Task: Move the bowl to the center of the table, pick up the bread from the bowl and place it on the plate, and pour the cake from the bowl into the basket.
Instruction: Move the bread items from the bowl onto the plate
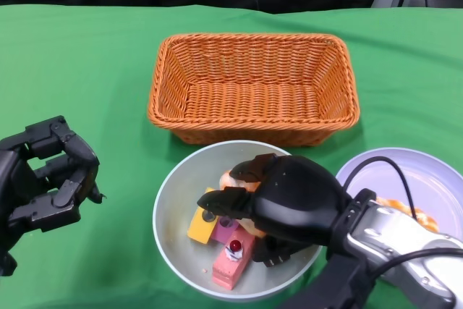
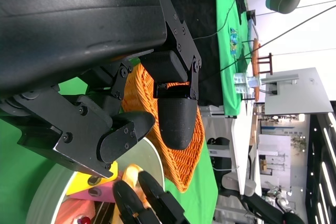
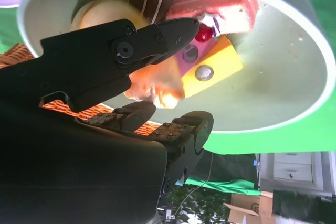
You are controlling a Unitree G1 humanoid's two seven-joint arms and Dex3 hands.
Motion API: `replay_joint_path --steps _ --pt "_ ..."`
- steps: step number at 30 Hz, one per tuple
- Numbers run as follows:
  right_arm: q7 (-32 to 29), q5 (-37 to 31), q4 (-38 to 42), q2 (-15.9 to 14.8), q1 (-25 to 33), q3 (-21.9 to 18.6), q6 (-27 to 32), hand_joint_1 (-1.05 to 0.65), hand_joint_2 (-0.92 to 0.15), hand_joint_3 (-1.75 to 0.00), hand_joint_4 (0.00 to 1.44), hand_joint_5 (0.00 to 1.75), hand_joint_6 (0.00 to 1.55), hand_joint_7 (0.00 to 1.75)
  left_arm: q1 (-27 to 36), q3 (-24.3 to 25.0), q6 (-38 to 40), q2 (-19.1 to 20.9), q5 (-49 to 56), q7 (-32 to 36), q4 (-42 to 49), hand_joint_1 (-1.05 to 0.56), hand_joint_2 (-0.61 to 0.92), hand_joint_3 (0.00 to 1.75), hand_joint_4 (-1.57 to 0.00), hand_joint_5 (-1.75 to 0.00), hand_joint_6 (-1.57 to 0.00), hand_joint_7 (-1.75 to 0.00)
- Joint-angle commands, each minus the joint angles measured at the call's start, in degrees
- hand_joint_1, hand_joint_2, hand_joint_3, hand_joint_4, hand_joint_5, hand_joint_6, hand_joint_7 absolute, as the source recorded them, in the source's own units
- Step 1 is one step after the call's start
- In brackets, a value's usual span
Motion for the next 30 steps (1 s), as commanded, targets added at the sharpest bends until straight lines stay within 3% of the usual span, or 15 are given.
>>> replay_joint_path --steps 1,18,20,21,22,24,30 --pt "-1.5 -1.2 2.7 0.8 -1.6 0.9 1.2 -0.75 -0.92 -0.07 0.55 0.01 0.45 0.02 0.8 0.6 -0.4 0.6 -0.4 0.5 -1.2 -0.07 0.56 1.03 -0.79 -1.65 -0.84 -1.31" --pt "-5.2 -3.8 5.9 0.1 -2.8 3.2 2.4 -0.77 -0.92 -0.09 0.56 0.01 0.47 0.01 0.7 0.9 -0.5 0.9 -0.8 -0.2 -0.8 -0.06 0.55 1.06 -0.77 -1.67 -0.82 -1.34" --pt "-8.7 -3.7 7.1 0.3 -2.6 3.2 1.0 -0.75 -0.92 -0.09 0.58 0.01 0.48 0.01 0.7 0.8 -0.4 0.9 -0.5 0.2 -1.0 -0.06 0.55 1.06 -0.77 -1.66 -0.82 -1.33" --pt "-12.0 -3.3 8.7 0.6 -2.8 3.2 -0.4 -0.55 -0.88 -0.05 0.79 0.20 0.66 0.08 0.8 0.8 -0.4 0.8 -0.4 0.3 -1.1 -0.06 0.55 1.06 -0.77 -1.66 -0.82 -1.33" --pt "-15.5 -3.3 10.4 0.9 -3.0 3.4 -1.8 -0.39 -0.84 -0.02 0.86 0.54 0.85 0.10 0.8 0.7 -0.5 0.7 -0.2 0.5 -1.2 -0.06 0.55 1.06 -0.78 -1.66 -0.83 -1.33" --pt "-19.5 -3.5 12.5 1.1 -3.6 3.7 -3.1 -0.30 -0.83 -0.01 0.88 0.80 0.98 0.12 0.8 0.7 -0.5 0.7 -0.2 0.6 -1.2 -0.06 0.54 1.06 -0.78 -1.66 -0.83 -1.33" --pt "-22.0 -3.6 14.5 1.2 -4.4 4.2 -4.0 -0.27 -0.82 0.00 0.87 0.92 1.03 0.12 0.8 0.7 -0.5 0.7 -0.1 0.6 -1.2 -0.06 0.54 1.07 -0.78 -1.66 -0.84 -1.33"
